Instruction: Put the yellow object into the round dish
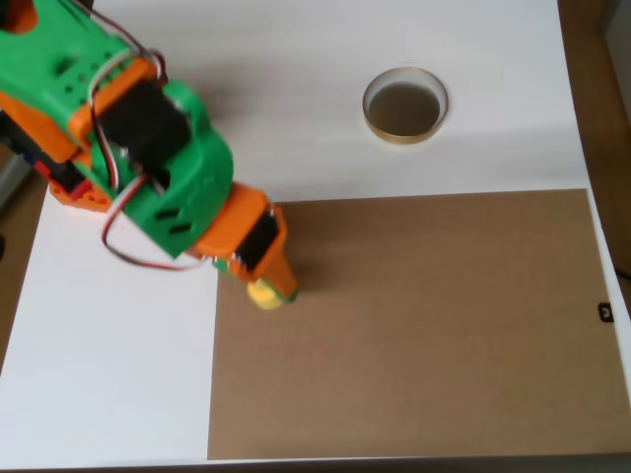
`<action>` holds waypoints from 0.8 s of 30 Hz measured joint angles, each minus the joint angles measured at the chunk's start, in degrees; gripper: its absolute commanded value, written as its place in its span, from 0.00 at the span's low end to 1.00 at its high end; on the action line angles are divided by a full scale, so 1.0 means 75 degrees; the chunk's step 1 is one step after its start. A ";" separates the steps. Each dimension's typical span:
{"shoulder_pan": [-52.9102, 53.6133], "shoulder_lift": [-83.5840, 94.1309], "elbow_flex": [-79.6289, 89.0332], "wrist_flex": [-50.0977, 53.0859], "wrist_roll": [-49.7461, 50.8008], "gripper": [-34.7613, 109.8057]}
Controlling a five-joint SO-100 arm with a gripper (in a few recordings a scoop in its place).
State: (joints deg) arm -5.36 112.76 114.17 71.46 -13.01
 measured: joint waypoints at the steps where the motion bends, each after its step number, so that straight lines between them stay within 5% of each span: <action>1: -0.0070 0.0117 0.0070 0.0059 -0.0012 0.24; 24: -0.3738 0.1336 0.0949 0.0855 -0.0387 0.24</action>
State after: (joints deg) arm -33.40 122.78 121.29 77.87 -15.91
